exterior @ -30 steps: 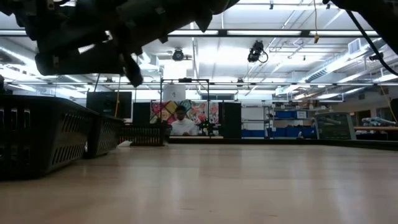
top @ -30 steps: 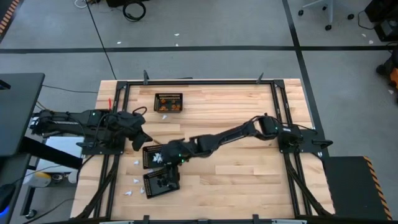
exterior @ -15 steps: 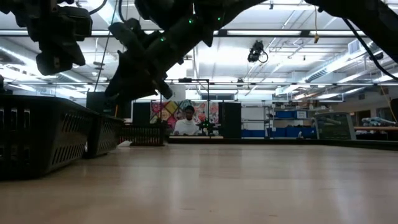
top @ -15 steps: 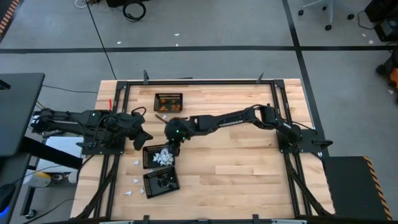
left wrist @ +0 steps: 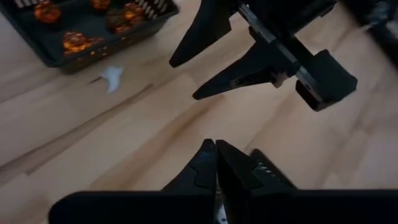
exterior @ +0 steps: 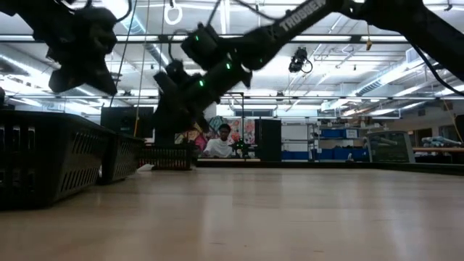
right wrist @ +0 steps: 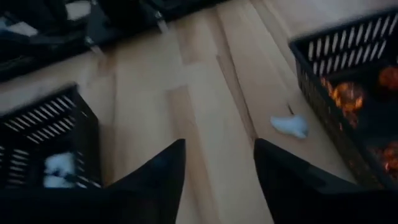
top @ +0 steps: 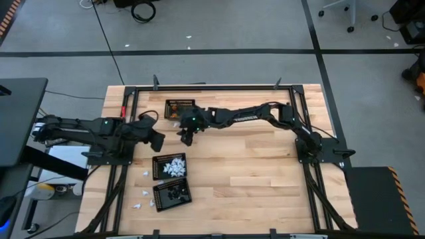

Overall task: Sort Halloween decoration
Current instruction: Put the white toy into the middle black bin

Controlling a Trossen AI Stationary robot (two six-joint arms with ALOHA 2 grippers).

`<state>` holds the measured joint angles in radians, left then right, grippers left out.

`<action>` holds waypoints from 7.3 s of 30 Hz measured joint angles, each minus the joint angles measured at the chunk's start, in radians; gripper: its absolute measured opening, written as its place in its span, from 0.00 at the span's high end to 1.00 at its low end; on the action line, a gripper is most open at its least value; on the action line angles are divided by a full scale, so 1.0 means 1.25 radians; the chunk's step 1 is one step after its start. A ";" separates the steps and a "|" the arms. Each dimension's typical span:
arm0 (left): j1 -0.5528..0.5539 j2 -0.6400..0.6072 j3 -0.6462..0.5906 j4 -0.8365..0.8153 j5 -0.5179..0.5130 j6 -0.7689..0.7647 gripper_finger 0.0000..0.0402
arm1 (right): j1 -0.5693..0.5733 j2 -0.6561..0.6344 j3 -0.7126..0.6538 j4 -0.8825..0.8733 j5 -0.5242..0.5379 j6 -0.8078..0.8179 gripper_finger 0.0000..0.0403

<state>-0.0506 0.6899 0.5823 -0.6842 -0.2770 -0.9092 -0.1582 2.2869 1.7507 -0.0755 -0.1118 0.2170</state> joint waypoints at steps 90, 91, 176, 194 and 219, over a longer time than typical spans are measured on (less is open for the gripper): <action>-0.026 -0.107 0.001 -0.118 0.010 -0.056 0.98 | 0.053 0.227 0.211 0.106 0.376 0.041 0.41; -0.026 -0.107 0.001 -0.118 0.010 -0.056 0.98 | 0.052 0.230 0.211 0.112 0.363 0.028 0.42; -0.026 -0.108 0.000 -0.138 0.045 -0.056 0.98 | 0.021 0.238 0.251 0.131 0.033 -0.119 0.54; -0.025 -0.108 0.096 -0.223 -0.092 -0.025 0.98 | -0.019 0.251 0.296 0.238 0.024 -0.138 0.50; -0.025 -0.107 0.096 -0.254 -0.055 -0.058 0.98 | -0.005 0.353 0.390 0.142 0.050 -0.249 0.51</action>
<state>-0.0818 0.5560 0.7017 -1.0019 -0.3458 -0.9815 -0.1641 2.7278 2.2380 0.1017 -0.0498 -0.0947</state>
